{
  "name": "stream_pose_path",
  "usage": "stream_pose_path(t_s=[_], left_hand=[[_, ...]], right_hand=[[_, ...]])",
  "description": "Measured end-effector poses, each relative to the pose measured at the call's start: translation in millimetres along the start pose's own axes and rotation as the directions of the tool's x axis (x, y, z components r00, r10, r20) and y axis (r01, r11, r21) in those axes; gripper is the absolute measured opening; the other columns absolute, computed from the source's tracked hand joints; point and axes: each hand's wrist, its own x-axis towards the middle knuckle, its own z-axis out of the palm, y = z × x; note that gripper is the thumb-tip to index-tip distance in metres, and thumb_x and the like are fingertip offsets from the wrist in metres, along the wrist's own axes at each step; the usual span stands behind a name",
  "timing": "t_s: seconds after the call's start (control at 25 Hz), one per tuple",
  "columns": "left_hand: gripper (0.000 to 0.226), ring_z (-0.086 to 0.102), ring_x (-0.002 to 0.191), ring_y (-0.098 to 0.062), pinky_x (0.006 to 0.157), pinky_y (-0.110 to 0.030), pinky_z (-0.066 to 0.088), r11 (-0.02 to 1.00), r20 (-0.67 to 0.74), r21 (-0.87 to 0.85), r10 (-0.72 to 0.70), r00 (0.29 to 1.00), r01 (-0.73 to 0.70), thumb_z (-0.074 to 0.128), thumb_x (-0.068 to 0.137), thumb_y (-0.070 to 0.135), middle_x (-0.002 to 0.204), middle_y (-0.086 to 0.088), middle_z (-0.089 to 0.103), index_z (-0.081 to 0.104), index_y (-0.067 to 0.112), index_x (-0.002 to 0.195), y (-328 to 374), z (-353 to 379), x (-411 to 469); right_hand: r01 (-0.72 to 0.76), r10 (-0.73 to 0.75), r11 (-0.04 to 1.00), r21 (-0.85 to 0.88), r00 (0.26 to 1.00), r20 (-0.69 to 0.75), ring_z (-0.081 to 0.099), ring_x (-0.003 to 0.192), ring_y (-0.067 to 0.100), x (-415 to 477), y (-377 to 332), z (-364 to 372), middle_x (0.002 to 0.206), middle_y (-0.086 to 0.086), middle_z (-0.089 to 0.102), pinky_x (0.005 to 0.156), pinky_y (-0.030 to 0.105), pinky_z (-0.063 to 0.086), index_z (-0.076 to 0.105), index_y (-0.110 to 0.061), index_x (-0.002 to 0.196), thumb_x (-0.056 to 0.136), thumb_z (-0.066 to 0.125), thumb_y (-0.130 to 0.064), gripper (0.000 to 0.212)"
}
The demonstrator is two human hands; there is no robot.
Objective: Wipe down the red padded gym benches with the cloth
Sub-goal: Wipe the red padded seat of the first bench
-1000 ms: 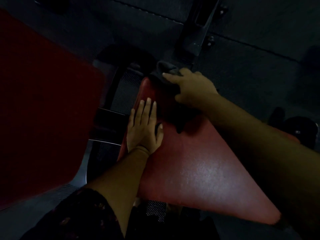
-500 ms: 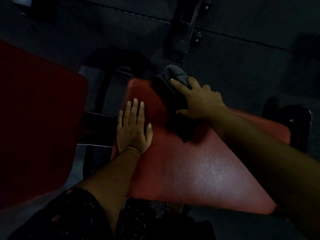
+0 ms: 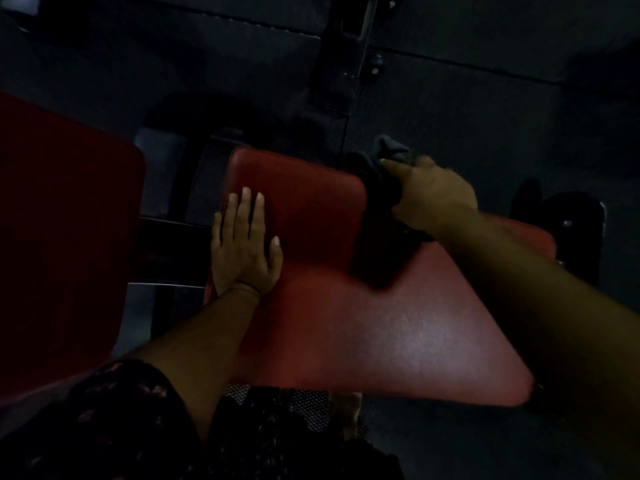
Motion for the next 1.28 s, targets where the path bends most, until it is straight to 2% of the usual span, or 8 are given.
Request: stream_pose_path(t_s=[0.2, 0.4, 0.6, 0.72, 0.8, 0.96, 1.08, 1.28], left_hand=[[0.065, 0.022, 0.148, -0.030, 0.121, -0.045, 0.011, 1.000, -0.003, 0.006, -0.001, 1.000, 0.001, 0.031, 0.095, 0.038, 0.159, -0.015, 0.028, 0.029, 0.009, 0.153, -1, 2, 0], [0.064, 0.022, 0.147, -0.031, 0.120, -0.047, 0.014, 1.000, -0.023, 0.004, 0.007, 1.000, -0.007, 0.033, 0.095, 0.037, 0.158, -0.016, 0.029, 0.030, 0.008, 0.152, -2, 2, 0], [0.065, 0.018, 0.148, -0.031, 0.121, -0.039, 0.001, 1.000, -0.003, -0.030, -0.002, 1.000, 0.002, 0.030, 0.096, 0.038, 0.160, -0.015, 0.025, 0.027, 0.008, 0.153, -2, 1, 0], [0.064, 0.020, 0.148, -0.032, 0.121, -0.042, 0.005, 1.000, -0.015, -0.030, 0.003, 1.000, -0.004, 0.030, 0.097, 0.039, 0.159, -0.015, 0.027, 0.029, 0.008, 0.153, -2, 1, 0], [0.064, 0.020, 0.148, -0.032, 0.120, -0.044, 0.008, 1.000, -0.020, -0.025, 0.009, 1.000, -0.010, 0.030, 0.096, 0.038, 0.159, -0.015, 0.027, 0.029, 0.008, 0.153, -3, 2, -1], [0.065, 0.020, 0.148, -0.031, 0.120, -0.045, 0.010, 0.999, -0.016, -0.038, 0.004, 1.000, -0.005, 0.031, 0.096, 0.038, 0.159, -0.014, 0.027, 0.030, 0.008, 0.153, -2, 1, -2], [0.065, 0.021, 0.148, -0.031, 0.119, -0.047, 0.012, 0.999, -0.014, -0.038, -0.002, 1.000, 0.001, 0.031, 0.096, 0.038, 0.159, -0.014, 0.027, 0.030, 0.009, 0.153, -3, 1, -2], [0.065, 0.020, 0.148, -0.032, 0.119, -0.047, 0.013, 0.999, -0.009, -0.047, -0.001, 1.000, 0.001, 0.030, 0.096, 0.039, 0.160, -0.014, 0.026, 0.029, 0.009, 0.153, -3, 1, -2]], right_hand=[[0.093, -0.094, 0.996, -0.010, 0.992, -0.081, 0.045, 0.120, 0.035, -19, 16, 15, 0.147, 0.004, 0.033, 0.075, 0.038, 0.039, 0.021, -0.049, 0.149, 0.089, 0.062, -0.028, 0.076], [-0.101, 0.102, 0.995, 0.027, 0.994, -0.045, 0.048, 0.119, 0.039, -11, 30, 15, 0.142, 0.008, 0.039, 0.087, 0.047, 0.046, 0.028, -0.044, 0.149, 0.091, 0.058, -0.034, 0.066], [0.088, -0.088, 0.996, -0.002, 0.993, -0.080, 0.047, 0.119, 0.037, -28, 51, 18, 0.144, 0.005, 0.037, 0.087, 0.043, 0.047, 0.027, -0.048, 0.148, 0.088, 0.061, -0.026, 0.072], [-0.093, 0.092, 0.996, 0.018, 0.995, 0.030, 0.048, 0.122, 0.037, -20, 82, 13, 0.142, 0.006, 0.038, 0.092, 0.046, 0.045, 0.029, -0.050, 0.146, 0.090, 0.060, -0.030, 0.067], [-0.244, 0.244, 0.970, -0.005, 0.970, 0.011, 0.048, 0.120, 0.039, -17, 70, 15, 0.141, 0.010, 0.039, 0.091, 0.047, 0.045, 0.036, -0.043, 0.146, 0.093, 0.057, -0.033, 0.058], [-0.235, 0.213, 0.967, -0.096, 0.957, -0.196, 0.050, 0.114, 0.040, -40, 42, 34, 0.141, 0.011, 0.041, 0.081, 0.045, 0.046, 0.041, -0.034, 0.143, 0.095, 0.053, -0.029, 0.049], [-0.165, 0.153, 0.984, -0.067, 0.976, -0.155, 0.048, 0.114, 0.040, -52, 75, 36, 0.144, 0.008, 0.038, 0.083, 0.046, 0.046, 0.028, -0.043, 0.149, 0.094, 0.055, -0.029, 0.064], [-0.396, 0.387, 0.917, -0.050, 0.913, -0.126, 0.048, 0.116, 0.040, -42, 86, 36, 0.139, 0.011, 0.041, 0.086, 0.049, 0.046, 0.040, -0.033, 0.144, 0.094, 0.055, -0.030, 0.052]])
